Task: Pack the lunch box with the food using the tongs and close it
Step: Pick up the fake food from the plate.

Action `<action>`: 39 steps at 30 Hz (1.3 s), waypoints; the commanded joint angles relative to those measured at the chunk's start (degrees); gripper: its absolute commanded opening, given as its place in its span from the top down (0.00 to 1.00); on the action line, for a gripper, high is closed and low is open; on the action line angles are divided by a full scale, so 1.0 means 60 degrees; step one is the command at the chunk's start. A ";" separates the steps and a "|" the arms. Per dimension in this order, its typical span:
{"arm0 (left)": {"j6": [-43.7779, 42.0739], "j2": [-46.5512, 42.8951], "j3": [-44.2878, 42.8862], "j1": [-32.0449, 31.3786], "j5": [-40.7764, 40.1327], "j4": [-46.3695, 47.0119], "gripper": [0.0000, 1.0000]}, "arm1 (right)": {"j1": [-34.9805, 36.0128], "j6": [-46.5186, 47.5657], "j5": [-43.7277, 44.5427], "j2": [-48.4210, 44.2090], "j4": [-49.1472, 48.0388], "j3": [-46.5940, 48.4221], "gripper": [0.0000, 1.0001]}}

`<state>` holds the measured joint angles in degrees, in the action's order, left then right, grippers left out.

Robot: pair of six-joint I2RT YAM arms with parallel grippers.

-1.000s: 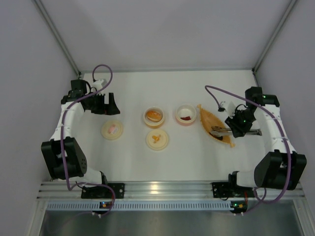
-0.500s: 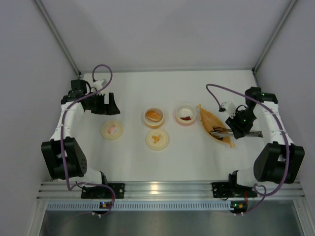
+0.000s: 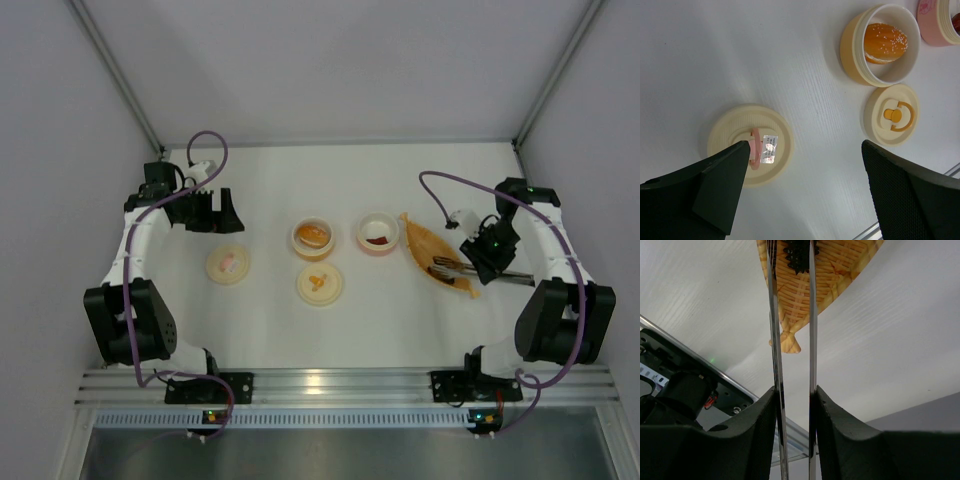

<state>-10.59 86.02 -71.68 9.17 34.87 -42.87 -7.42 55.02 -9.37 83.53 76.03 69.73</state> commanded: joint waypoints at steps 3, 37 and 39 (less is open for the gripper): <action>0.0022 0.0048 -0.0080 -0.0019 0.0062 0.0407 0.02 | -0.0140 -0.0337 0.0140 -0.0253 0.0117 -0.0021 0.69; 0.0095 0.0093 -0.0080 -0.0019 0.0033 0.0480 0.02 | -0.0096 0.0102 0.0609 0.1020 0.1699 0.1444 0.72; 0.0095 0.0107 -0.0065 -0.0005 0.0033 0.0480 0.02 | -0.0096 0.0102 0.0551 0.1035 0.1713 0.1560 0.77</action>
<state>-10.37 86.15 -71.68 9.17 34.54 -42.39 -7.42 54.92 -6.33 89.65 75.94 75.92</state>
